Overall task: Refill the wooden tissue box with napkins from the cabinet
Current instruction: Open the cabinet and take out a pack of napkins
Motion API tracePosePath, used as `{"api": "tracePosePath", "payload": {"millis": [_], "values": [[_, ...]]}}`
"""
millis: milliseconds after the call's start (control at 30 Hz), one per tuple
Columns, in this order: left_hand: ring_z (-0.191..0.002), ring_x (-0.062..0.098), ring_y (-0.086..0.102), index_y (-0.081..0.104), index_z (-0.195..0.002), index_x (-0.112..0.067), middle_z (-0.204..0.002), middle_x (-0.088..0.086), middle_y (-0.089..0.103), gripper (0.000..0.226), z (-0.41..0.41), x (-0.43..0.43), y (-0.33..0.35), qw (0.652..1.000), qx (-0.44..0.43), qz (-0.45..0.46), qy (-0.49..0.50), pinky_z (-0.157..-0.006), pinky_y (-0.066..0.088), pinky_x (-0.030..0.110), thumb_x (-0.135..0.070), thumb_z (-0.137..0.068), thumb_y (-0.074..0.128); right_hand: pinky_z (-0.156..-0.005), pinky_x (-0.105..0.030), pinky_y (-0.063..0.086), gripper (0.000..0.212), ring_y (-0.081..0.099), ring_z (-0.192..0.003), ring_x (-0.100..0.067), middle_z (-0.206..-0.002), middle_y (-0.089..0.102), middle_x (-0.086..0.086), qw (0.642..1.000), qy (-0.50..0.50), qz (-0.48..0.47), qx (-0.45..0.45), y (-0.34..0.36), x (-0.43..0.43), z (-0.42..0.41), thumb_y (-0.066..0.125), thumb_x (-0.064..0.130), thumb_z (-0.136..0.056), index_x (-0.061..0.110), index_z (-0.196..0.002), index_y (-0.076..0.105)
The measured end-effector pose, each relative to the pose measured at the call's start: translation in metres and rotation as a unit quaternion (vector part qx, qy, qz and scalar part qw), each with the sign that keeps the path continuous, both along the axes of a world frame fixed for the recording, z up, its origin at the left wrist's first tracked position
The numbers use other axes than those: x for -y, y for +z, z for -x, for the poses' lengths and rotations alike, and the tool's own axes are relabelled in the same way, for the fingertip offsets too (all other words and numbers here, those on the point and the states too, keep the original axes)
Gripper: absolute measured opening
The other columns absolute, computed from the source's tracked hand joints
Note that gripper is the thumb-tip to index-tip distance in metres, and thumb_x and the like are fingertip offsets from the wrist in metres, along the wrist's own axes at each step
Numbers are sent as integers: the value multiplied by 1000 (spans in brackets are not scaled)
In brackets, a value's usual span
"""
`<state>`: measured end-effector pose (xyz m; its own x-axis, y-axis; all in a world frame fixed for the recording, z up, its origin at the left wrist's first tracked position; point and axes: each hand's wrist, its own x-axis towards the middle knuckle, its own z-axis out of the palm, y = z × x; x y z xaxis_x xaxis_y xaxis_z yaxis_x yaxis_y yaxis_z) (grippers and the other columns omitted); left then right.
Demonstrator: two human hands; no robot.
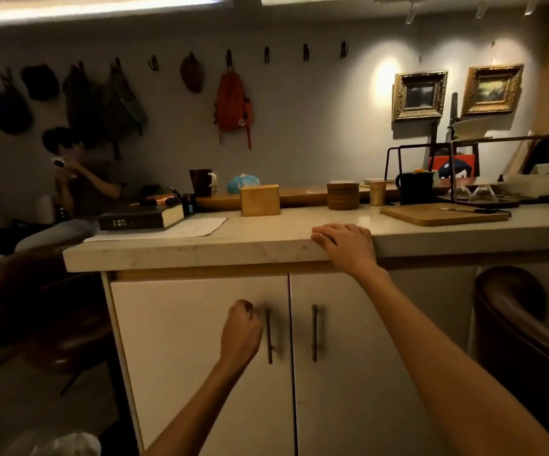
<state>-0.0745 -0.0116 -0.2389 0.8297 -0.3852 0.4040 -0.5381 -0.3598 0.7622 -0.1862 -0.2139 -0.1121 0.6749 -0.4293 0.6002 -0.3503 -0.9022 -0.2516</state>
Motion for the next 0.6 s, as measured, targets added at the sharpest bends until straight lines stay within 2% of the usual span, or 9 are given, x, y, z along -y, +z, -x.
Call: {"api": "tracePosePath", "payload": {"millis": [67,133,233,300,367,433,500,533,600], "values": [[-96,29,60,56,-113,-8,-114,14,64,35,0,17,-5,997,-67,-49,-4,-84,48,36,-35,-100,39,-104,-37,26,43,40,-131,-17,-140,53,9,1000,-3,11,4,2,2,0,35,51,-99,37,-136,52],[-92,30,60,53,-113,-6,-112,16,63,36,0,30,-7,992,-120,-33,-19,-82,49,35,-36,-101,36,-103,-36,26,43,39,-131,-17,-140,52,8,1000,-6,18,19,-1,3,-2,34,51,-99,36,-136,52],[-83,29,61,44,-114,-9,-106,15,61,33,9,33,-14,990,-134,-24,-42,-70,58,43,-38,-101,37,-106,-37,23,45,35,-134,-18,-143,50,8,999,-2,23,25,-5,3,-4,34,50,-100,34,-139,49],[-76,24,60,42,-118,-8,-102,11,59,34,15,24,-14,991,-113,-41,-57,-61,56,38,-37,-102,36,-112,-39,17,48,28,-141,-18,-150,43,6,1000,0,22,19,-5,1,-3,33,48,-101,31,-144,42],[-73,15,58,43,-118,-9,-103,9,60,35,25,10,-9,990,-112,-42,-81,-63,53,32,-39,-103,35,-120,-41,6,54,15,-148,-18,-158,29,2,999,-1,40,3,-10,-2,2,31,46,-102,25,-151,29],[-76,7,57,45,-118,-12,-108,6,62,38,38,-11,-6,988,-112,-43,-99,-59,48,16,-44,-102,32,-122,-43,-6,62,-5,-151,-17,-164,7,3,999,25,44,4,-28,-16,7,28,48,-102,22,-155,12],[-83,7,59,46,-119,-17,-109,0,60,44,55,-44,-9,985,-124,-29,-116,-58,47,8,-53,-99,30,-121,-41,-9,64,-17,-148,-11,-162,-7,8,990,120,-61,27,-59,-51,14,28,50,-101,25,-155,5],[-90,9,62,48,-118,-19,-109,-1,61,51,63,-55,-9,982,-133,-13,-131,-66,49,10,-61,-95,29,-122,-40,-5,62,-13,-148,-8,-162,-4,11,970,184,-152,40,-72,-69,22,28,51,-100,28,-154,8],[-98,15,65,57,-111,-21,-108,0,65,69,71,-104,-15,976,-190,34,-105,-87,53,27,-75,-85,24,-122,-35,8,55,4,-149,-4,-160,12,17,887,320,-333,24,-100,-127,21,30,53,-98,37,-150,18]]}}
